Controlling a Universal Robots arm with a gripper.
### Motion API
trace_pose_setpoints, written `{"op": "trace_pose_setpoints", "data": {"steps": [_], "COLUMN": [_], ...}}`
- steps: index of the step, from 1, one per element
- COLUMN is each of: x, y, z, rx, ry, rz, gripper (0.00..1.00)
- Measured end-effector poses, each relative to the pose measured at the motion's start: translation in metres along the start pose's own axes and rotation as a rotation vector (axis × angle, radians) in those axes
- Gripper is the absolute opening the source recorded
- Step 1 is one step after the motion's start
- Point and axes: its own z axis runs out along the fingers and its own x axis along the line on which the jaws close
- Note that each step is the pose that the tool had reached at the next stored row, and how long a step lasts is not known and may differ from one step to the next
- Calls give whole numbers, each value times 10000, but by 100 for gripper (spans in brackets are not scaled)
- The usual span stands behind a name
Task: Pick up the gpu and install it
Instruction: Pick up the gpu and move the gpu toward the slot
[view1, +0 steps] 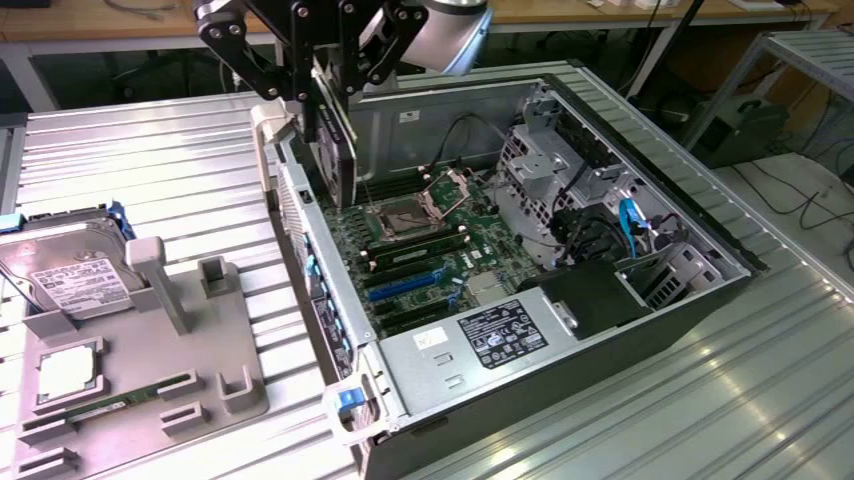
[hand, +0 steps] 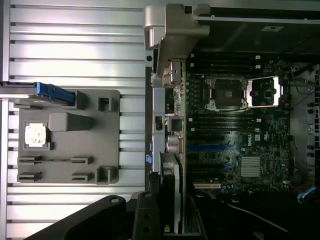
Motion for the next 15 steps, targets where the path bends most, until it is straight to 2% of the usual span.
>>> {"op": "trace_pose_setpoints", "data": {"steps": [15], "x": [-217], "y": [-3], "z": [18], "rx": [0], "ry": [-1], "rz": [0], "gripper": [28]}}
